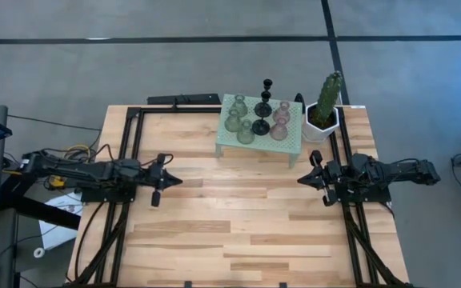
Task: Pick & Place candle stick holders
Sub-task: Return to Home Position
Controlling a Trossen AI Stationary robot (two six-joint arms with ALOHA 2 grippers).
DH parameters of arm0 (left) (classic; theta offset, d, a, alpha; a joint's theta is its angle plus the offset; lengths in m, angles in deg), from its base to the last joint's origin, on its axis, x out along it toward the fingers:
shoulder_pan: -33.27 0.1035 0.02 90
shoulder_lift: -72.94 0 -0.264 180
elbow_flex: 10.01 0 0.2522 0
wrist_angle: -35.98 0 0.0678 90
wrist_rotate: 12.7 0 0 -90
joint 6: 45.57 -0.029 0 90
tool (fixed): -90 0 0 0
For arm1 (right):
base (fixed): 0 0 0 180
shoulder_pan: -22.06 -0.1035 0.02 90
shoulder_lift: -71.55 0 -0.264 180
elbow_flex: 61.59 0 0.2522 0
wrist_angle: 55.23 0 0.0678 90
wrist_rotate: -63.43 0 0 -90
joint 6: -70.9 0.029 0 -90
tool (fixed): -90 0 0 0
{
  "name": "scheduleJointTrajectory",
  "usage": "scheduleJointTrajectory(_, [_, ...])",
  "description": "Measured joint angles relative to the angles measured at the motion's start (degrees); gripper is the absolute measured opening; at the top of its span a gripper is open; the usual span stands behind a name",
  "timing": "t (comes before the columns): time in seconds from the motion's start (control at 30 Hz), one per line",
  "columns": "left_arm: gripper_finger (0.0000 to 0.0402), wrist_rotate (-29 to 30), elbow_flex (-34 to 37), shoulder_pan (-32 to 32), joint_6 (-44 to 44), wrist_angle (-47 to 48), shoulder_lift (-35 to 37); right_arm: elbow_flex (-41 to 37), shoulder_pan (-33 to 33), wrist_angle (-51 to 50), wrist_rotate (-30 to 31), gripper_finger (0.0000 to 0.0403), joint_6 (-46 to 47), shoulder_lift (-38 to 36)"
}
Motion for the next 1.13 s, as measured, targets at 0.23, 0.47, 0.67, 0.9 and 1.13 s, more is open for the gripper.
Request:
scheduleJointTrajectory(0.23, [0.0006,0.0,0.0,0.0,0.0,-0.1,-3.0,0.0,0.0,0.0,0.0,0.0,0.0,0.0])
scheduleJointTrajectory(0.47, [0.0006,0.0,0.0,0.0,0.0,-0.3,-5.3,0.0,0.0,0.0,0.0,0.0,0.0,0.0])
scheduleJointTrajectory(0.67, [0.0006,0.0,0.0,0.0,0.0,-0.5,-6.5,0.0,0.0,0.0,0.0,0.0,0.0,0.0])
scheduleJointTrajectory(0.9, [0.0006,0.0,0.0,0.0,0.0,-0.6,-6.8,0.0,0.0,0.0,0.0,0.0,0.0,0.0])
scheduleJointTrajectory(1.13, [0.0006,0.0,0.0,0.0,0.0,-0.9,-6.8,0.0,0.0,0.0,0.0,0.0,0.0,0.0])
